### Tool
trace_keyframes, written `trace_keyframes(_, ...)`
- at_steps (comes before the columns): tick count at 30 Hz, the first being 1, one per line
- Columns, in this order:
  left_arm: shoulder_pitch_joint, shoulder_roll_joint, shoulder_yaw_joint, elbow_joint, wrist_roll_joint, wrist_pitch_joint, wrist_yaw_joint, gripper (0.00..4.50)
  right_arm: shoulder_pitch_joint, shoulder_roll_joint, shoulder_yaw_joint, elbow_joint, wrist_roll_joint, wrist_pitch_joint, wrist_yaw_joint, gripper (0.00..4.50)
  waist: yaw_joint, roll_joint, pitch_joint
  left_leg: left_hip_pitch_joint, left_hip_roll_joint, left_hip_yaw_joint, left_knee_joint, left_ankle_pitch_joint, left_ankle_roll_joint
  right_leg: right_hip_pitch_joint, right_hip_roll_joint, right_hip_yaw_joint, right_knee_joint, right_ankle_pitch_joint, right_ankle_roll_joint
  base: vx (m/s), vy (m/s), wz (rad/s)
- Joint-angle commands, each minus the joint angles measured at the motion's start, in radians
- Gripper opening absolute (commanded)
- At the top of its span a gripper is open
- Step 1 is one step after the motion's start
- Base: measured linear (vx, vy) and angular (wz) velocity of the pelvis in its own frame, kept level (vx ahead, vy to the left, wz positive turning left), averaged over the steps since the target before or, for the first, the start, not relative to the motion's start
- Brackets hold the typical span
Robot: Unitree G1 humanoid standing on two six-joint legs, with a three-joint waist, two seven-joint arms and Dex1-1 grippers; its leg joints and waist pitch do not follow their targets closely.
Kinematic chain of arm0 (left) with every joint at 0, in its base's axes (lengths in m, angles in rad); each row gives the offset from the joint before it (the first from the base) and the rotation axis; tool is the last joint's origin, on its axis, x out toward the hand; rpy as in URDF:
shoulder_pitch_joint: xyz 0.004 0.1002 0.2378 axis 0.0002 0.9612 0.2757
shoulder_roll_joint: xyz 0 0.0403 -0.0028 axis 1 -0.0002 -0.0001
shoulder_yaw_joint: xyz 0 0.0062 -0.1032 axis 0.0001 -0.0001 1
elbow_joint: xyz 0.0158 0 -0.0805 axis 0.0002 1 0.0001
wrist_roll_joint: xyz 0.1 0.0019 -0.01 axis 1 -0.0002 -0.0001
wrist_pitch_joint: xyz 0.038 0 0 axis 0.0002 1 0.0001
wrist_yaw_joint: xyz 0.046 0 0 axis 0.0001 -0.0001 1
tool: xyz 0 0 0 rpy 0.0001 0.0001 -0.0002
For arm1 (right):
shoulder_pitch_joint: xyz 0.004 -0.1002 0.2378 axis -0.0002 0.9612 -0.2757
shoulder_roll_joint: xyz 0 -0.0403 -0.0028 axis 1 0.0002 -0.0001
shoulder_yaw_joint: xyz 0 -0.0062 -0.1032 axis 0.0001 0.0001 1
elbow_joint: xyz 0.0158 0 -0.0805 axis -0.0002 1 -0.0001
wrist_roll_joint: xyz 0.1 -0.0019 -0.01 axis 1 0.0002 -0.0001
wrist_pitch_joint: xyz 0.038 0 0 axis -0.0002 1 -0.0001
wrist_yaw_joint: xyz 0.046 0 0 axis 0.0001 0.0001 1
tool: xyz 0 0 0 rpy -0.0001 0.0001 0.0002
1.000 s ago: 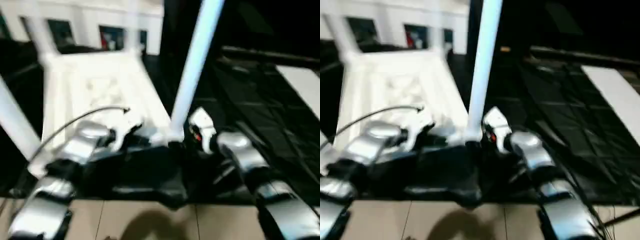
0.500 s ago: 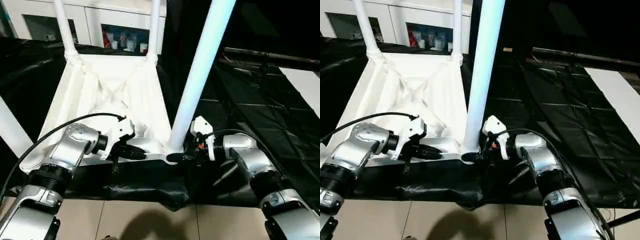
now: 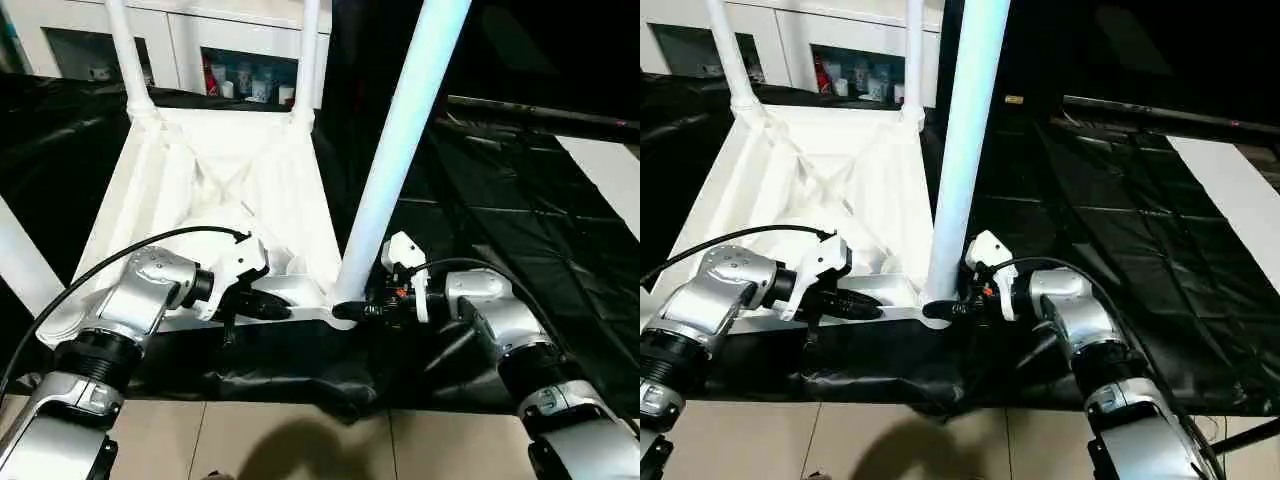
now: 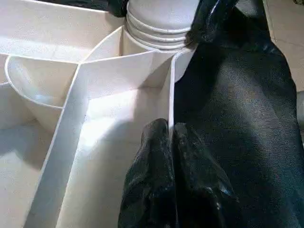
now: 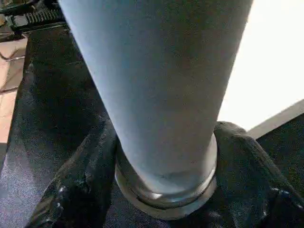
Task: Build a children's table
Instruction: Rotate leg to tighten
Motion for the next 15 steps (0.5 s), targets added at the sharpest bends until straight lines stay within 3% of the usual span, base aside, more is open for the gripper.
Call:
trace_keyframes(1, 0.022, -0.054, -0.038, 0.039, 0.001, 0.006, 0.028, 0.0, -0.007, 0.021, -0.038, 0.061, -0.018, -0.015, -0.154, 2.66, -0.005, 0.009, -0.045, 0.006, 0.023, 0.002, -0.063, -0.244, 0.01, 0.04, -0.067, 0.039, -0.078, -0.281, -0.194, 0.0, 0.0, 0.0)
trace_keyframes(5, -0.014, -0.125, -0.014, 0.101, 0.026, 0.014, 0.178, 0.0, -0.024, 0.085, -0.081, 0.139, -0.029, -0.011, -0.373, 2.65, -0.016, 0.007, -0.042, 0.01, 0.021, -0.003, -0.065, -0.308, -0.019, 0.033, -0.068, 0.04, -0.092, -0.425, -0.149, 0.0, 0.0, 0.0)
trace_keyframes(6, -0.026, -0.144, -0.011, 0.118, 0.034, 0.019, 0.217, 0.0, -0.029, 0.101, -0.087, 0.153, -0.039, -0.013, -0.435, 2.65, -0.021, 0.009, -0.041, 0.013, 0.018, -0.008, -0.064, -0.334, -0.025, 0.03, -0.07, 0.037, -0.099, -0.498, -0.127, 0.0, 0.0, 0.0)
trace_keyframes(10, -0.048, -0.181, -0.002, 0.149, 0.043, 0.032, 0.285, 0.0, -0.042, 0.129, -0.093, 0.183, -0.066, -0.013, -0.566, 2.64, -0.025, 0.007, -0.041, 0.011, 0.018, -0.01, -0.065, -0.341, -0.025, 0.027, -0.07, 0.036, -0.105, -0.532, -0.106, 0.0, 0.0, 0.0)
trace_keyframes(13, -0.108, -0.266, 0.036, 0.228, 0.057, 0.049, 0.477, 0.0, -0.084, 0.184, -0.114, 0.24, -0.083, -0.008, -0.767, 2.64, -0.03, 0.01, -0.042, 0.016, 0.014, -0.009, -0.061, -0.365, -0.027, 0.018, -0.064, 0.033, -0.108, -0.542, -0.098, 0.0, 0.0, 0.0)
trace_keyframes(15, -0.143, -0.321, 0.062, 0.275, 0.063, 0.057, 0.592, 0.0, -0.119, 0.218, -0.127, 0.279, -0.089, -0.026, -0.862, 2.64, -0.027, 0.009, -0.044, 0.013, 0.013, -0.008, -0.061, -0.352, -0.024, 0.02, -0.065, 0.035, -0.108, -0.524, -0.093, 0.0, 0.0, 0.0)
